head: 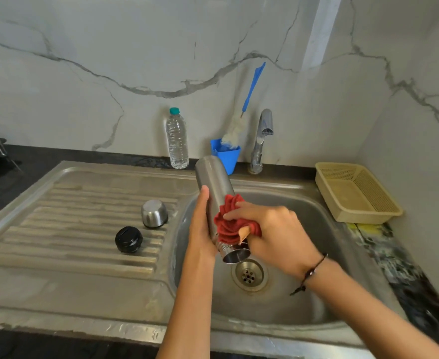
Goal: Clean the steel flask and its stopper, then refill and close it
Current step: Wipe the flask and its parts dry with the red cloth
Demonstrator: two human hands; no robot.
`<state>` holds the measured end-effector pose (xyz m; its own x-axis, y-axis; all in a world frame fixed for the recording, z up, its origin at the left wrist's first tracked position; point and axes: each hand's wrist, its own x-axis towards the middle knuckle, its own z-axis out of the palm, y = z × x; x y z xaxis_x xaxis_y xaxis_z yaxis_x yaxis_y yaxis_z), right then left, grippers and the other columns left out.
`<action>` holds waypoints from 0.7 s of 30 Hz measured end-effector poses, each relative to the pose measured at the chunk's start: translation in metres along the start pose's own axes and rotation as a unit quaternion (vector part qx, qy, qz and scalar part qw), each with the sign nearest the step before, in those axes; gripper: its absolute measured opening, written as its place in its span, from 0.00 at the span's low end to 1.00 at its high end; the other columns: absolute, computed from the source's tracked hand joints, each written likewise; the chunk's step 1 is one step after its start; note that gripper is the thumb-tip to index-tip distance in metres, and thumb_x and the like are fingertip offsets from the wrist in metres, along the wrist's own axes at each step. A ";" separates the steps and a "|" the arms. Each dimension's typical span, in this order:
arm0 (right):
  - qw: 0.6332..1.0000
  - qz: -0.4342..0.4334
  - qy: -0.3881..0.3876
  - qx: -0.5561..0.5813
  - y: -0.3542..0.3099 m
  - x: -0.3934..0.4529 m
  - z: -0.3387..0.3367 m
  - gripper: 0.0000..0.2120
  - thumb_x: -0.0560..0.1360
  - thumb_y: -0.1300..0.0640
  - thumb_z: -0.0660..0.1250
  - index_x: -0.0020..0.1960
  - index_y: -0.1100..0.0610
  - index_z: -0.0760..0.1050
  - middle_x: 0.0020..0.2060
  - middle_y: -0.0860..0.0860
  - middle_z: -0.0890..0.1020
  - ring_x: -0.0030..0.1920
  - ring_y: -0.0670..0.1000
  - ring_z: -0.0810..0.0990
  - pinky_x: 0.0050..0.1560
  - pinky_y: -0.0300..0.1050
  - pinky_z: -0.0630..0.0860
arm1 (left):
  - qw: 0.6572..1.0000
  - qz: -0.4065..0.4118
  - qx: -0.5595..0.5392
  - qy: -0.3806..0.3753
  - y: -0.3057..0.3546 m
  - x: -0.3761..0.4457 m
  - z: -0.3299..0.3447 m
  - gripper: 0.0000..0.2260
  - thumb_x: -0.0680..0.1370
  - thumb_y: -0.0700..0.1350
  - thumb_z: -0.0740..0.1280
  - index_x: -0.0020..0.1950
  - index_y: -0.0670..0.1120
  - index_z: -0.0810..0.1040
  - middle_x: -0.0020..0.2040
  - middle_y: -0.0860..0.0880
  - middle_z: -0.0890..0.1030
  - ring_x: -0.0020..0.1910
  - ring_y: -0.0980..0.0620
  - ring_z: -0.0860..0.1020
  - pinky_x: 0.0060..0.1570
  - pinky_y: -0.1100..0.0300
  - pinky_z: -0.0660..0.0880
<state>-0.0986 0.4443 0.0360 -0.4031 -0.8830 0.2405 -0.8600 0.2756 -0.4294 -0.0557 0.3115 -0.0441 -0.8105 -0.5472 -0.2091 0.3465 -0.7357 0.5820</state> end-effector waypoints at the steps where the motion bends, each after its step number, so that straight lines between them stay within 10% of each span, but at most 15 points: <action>1: 1.000 0.007 -0.007 0.027 0.002 0.005 -0.009 0.21 0.69 0.63 0.64 0.55 0.44 0.80 0.54 0.45 0.82 0.56 0.47 0.80 0.59 0.44 0.75 | 1.000 -0.003 -0.005 -0.003 0.002 -0.002 0.002 0.22 0.77 0.56 0.61 0.39 0.40 0.85 0.39 0.43 0.83 0.37 0.49 0.83 0.38 0.57 0.82; 4: 0.991 0.041 0.058 0.113 0.002 0.035 -0.035 0.22 0.68 0.69 0.63 0.53 0.48 0.81 0.50 0.42 0.83 0.53 0.37 0.77 0.58 0.26 0.69 | 0.999 0.031 0.018 0.003 0.008 -0.004 0.003 0.20 0.78 0.55 0.61 0.54 0.40 0.82 0.52 0.39 0.81 0.46 0.44 0.81 0.47 0.52 0.79; 8: 0.986 0.047 0.137 0.081 -0.002 0.081 -0.046 0.22 0.69 0.67 0.61 0.56 0.48 0.80 0.53 0.47 0.83 0.58 0.51 0.79 0.61 0.45 0.73 | 0.998 0.031 0.052 0.006 0.012 -0.008 0.009 0.22 0.76 0.56 0.62 0.54 0.39 0.82 0.54 0.34 0.79 0.50 0.38 0.78 0.59 0.44 0.71; 13: 0.993 0.005 0.093 -0.067 -0.013 0.093 -0.031 0.20 0.74 0.60 0.59 0.63 0.46 0.75 0.61 0.48 0.78 0.58 0.58 0.75 0.54 0.51 0.72 | 0.996 0.038 0.079 -0.018 0.019 -0.014 0.015 0.17 0.80 0.52 0.59 0.53 0.40 0.80 0.43 0.42 0.84 0.39 0.47 0.82 0.39 0.56 0.80; 21: 0.993 -0.023 -0.001 -0.115 -0.020 0.038 -0.004 0.19 0.76 0.52 0.60 0.65 0.42 0.71 0.67 0.47 0.72 0.57 0.56 0.77 0.51 0.47 0.73 | 0.998 0.039 -0.045 0.009 0.012 -0.003 0.008 0.22 0.81 0.49 0.56 0.41 0.40 0.85 0.38 0.42 0.84 0.36 0.48 0.83 0.36 0.59 0.80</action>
<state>-0.0984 0.4068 0.0568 -0.3612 -0.8972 0.2540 -0.9264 0.3142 -0.2075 -0.0525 0.3074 -0.0301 -0.7710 -0.6110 -0.1797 0.4506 -0.7227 0.5240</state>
